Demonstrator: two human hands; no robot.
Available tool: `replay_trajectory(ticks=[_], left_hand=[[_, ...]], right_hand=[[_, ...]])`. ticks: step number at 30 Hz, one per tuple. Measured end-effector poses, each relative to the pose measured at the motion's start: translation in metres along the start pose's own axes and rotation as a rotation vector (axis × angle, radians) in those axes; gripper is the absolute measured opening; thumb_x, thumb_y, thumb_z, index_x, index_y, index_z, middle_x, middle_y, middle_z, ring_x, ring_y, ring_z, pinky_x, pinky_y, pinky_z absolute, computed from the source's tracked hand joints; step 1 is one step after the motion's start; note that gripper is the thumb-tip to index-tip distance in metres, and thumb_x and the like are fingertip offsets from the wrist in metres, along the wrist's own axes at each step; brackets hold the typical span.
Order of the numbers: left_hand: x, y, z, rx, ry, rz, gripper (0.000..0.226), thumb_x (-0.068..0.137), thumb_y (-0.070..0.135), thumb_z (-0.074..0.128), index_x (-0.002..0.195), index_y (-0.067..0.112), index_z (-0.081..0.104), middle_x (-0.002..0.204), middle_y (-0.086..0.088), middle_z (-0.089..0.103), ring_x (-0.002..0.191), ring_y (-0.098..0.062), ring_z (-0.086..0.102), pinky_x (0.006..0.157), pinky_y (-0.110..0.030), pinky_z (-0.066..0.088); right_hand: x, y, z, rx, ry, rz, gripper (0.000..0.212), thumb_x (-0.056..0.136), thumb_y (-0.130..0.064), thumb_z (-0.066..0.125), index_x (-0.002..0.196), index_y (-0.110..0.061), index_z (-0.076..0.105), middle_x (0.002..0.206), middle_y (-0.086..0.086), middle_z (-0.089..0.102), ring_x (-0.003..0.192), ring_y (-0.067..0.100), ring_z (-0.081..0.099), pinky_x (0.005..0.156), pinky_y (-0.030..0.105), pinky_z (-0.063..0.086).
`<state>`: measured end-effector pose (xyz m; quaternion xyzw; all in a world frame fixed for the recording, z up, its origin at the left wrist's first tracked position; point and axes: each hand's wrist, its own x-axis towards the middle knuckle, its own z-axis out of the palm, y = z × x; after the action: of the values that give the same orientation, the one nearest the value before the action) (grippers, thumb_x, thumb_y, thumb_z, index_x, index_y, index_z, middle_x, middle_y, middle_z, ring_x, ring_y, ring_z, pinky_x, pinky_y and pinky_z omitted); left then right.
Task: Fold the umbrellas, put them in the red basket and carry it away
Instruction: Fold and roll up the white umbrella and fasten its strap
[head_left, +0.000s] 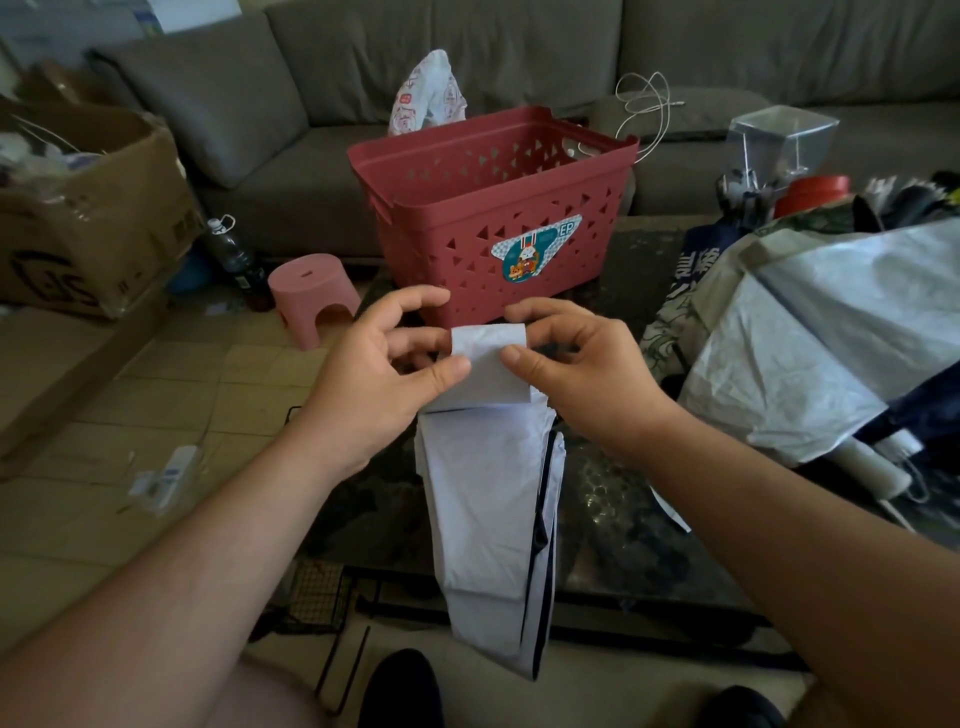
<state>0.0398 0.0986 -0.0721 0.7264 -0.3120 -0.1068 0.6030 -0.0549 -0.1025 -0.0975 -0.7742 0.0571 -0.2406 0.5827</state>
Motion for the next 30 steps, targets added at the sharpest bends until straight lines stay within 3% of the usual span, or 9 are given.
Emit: replay_trajectory(ticks=[5,8,11,13,17,21,23,26,30], left_hand=[[0.0,-0.002,0.0,0.101,0.045,0.031,0.038,0.09,0.02,0.083,0.119,0.041,0.071,0.098,0.004,0.079,0.098,-0.024,0.073,0.086,-0.032,0.057],[0.001,-0.003,0.001,0.112,0.083,0.078,0.035,0.088,0.017,0.084,0.113,0.04,0.074,0.096,0.005,0.077,0.093,-0.026,0.07,0.079,-0.026,0.055],[-0.001,-0.001,0.002,0.102,0.061,0.091,0.035,0.086,0.017,0.085,0.115,0.035,0.075,0.097,0.003,0.076,0.096,-0.028,0.07,0.085,-0.034,0.059],[-0.002,0.0,0.0,0.129,0.044,0.09,0.033,0.087,0.021,0.084,0.115,0.037,0.075,0.1,0.006,0.077,0.097,-0.023,0.072,0.089,-0.037,0.06],[-0.004,0.004,-0.005,0.374,0.06,0.188,0.029,0.095,0.026,0.076,0.122,0.039,0.074,0.098,0.021,0.077,0.101,0.002,0.071,0.09,-0.016,0.055],[-0.006,0.006,-0.007,0.639,0.182,0.432,0.037,0.097,0.027,0.074,0.132,0.036,0.07,0.104,0.022,0.075,0.103,0.0,0.066,0.091,-0.01,0.046],[-0.007,0.006,-0.005,0.6,0.184,0.441,0.043,0.096,0.023,0.076,0.137,0.032,0.068,0.108,0.02,0.075,0.104,0.002,0.067,0.092,-0.007,0.045],[-0.007,0.006,0.0,0.408,0.15,0.291,0.048,0.093,0.021,0.08,0.137,0.033,0.066,0.105,0.017,0.077,0.101,0.002,0.069,0.085,-0.004,0.045],[-0.001,-0.001,0.002,0.249,0.213,0.191,0.036,0.092,0.021,0.081,0.124,0.036,0.074,0.1,0.012,0.075,0.097,-0.008,0.07,0.087,-0.027,0.058]], right_hand=[[-0.003,-0.005,0.0,0.035,-0.01,0.058,0.003,0.092,-0.016,0.079,0.089,-0.015,0.079,0.098,-0.004,0.078,0.083,0.007,0.07,0.074,0.025,0.055],[-0.004,-0.009,0.0,0.037,0.024,0.051,0.002,0.091,-0.018,0.079,0.091,-0.015,0.079,0.086,-0.002,0.077,0.071,0.003,0.068,0.065,0.02,0.053],[-0.003,-0.011,0.0,-0.012,0.03,0.003,0.004,0.091,-0.019,0.08,0.089,-0.018,0.076,0.084,0.001,0.075,0.069,0.006,0.065,0.062,0.024,0.053],[-0.003,-0.011,0.0,-0.025,0.018,-0.009,0.005,0.09,-0.019,0.082,0.091,-0.021,0.077,0.087,-0.001,0.075,0.077,0.011,0.069,0.07,0.033,0.059],[-0.003,-0.009,0.001,-0.056,0.044,-0.007,0.008,0.087,-0.021,0.084,0.089,-0.021,0.077,0.092,-0.003,0.076,0.083,0.014,0.07,0.081,0.047,0.062],[-0.003,-0.011,0.002,-0.113,0.064,-0.03,0.01,0.088,-0.025,0.083,0.085,-0.025,0.074,0.091,-0.006,0.074,0.085,0.02,0.071,0.079,0.049,0.061],[-0.003,-0.013,0.003,-0.1,0.075,-0.019,0.01,0.088,-0.022,0.083,0.085,-0.024,0.074,0.092,-0.005,0.075,0.085,0.023,0.071,0.078,0.049,0.061],[-0.003,-0.016,0.002,-0.083,0.084,0.0,0.012,0.088,-0.02,0.083,0.082,-0.026,0.074,0.087,-0.008,0.075,0.08,0.015,0.071,0.074,0.039,0.062],[-0.002,-0.017,0.002,-0.075,0.089,-0.014,0.01,0.089,-0.02,0.082,0.083,-0.021,0.075,0.084,-0.008,0.075,0.079,0.008,0.07,0.075,0.033,0.062]])
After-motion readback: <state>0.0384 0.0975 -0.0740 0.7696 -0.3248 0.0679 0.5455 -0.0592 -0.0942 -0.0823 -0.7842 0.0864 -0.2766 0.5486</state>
